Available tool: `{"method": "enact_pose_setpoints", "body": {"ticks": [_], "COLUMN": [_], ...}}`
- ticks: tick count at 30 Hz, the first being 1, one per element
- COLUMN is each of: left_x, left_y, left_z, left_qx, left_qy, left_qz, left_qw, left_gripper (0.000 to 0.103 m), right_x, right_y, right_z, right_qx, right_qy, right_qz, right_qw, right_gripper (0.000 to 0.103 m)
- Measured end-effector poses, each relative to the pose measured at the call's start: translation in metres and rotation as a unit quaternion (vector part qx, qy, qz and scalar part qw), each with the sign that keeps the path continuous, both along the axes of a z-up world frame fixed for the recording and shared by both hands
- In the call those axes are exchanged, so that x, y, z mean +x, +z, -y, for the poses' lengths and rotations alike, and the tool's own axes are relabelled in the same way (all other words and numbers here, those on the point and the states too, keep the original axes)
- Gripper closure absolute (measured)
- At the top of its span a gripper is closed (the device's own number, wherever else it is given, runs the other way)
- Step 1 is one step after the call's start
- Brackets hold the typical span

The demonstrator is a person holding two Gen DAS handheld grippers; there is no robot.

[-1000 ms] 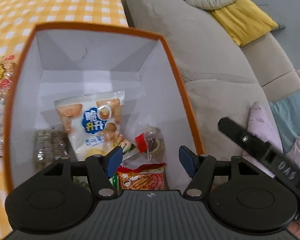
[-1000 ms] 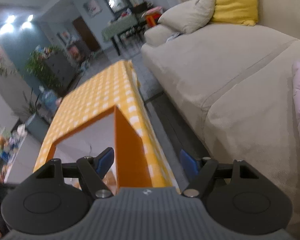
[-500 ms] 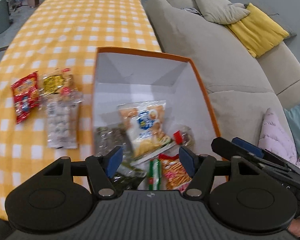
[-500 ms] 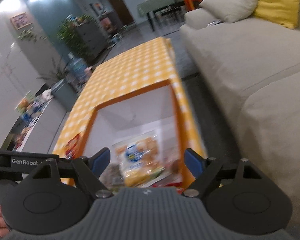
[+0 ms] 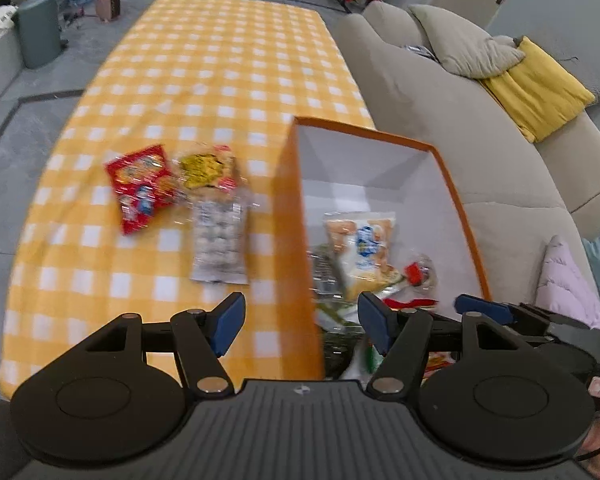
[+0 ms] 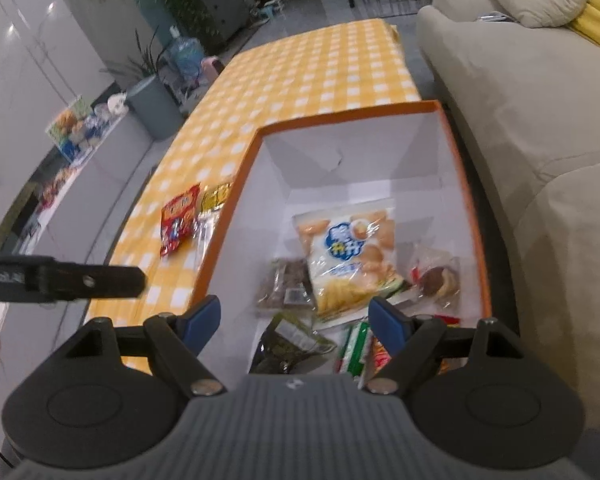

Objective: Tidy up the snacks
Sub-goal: 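Withdraw both open tools from the box toward the remaining snacks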

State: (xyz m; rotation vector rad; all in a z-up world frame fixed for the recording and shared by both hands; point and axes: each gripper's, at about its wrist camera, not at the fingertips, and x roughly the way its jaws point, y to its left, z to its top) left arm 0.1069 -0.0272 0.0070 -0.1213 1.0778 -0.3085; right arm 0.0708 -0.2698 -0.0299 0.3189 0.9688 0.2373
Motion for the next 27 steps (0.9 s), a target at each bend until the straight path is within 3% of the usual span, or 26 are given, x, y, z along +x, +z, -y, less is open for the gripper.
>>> {"method": "enact_pose_setpoints", "body": {"ticks": [7, 13, 15, 23, 27], "left_x": [0.005, 0.013, 0.015, 0.029, 0.041], "left_y": [0.000, -0.011, -0.018, -0.055, -0.071], "left_z": [-0.057, -0.122, -0.141, -0.185, -0.191], "left_qx": [-0.022, -0.057, -0.055, -0.075, -0.071], "left_qy": [0.034, 0.094, 0.124, 0.157, 0.159], "left_qz": [0.008, 0.010, 0.015, 0.017, 0.007], "left_qw": [0.9991, 0.9939, 0.9907, 0.9845, 0.9847], "left_gripper": [0.027, 0.027, 0.027, 0.027, 0.027], "right_x": [0.001, 0.008, 0.012, 0.037, 0.052], "right_y": [0.017, 0.038, 0.040, 0.021, -0.001], "right_z": [-0.032, -0.079, -0.099, -0.179, -0.204], "right_qx": [-0.016, -0.028, -0.027, -0.063, -0.076], "right_qy": [0.022, 0.051, 0.058, 0.054, 0.034], "right_qz": [0.004, 0.040, 0.053, 0.099, 0.094], "right_qw": [1.000, 0.998, 0.997, 0.992, 0.992], "right_gripper": [0.024, 0.025, 0.031, 0.037, 0.037]}}
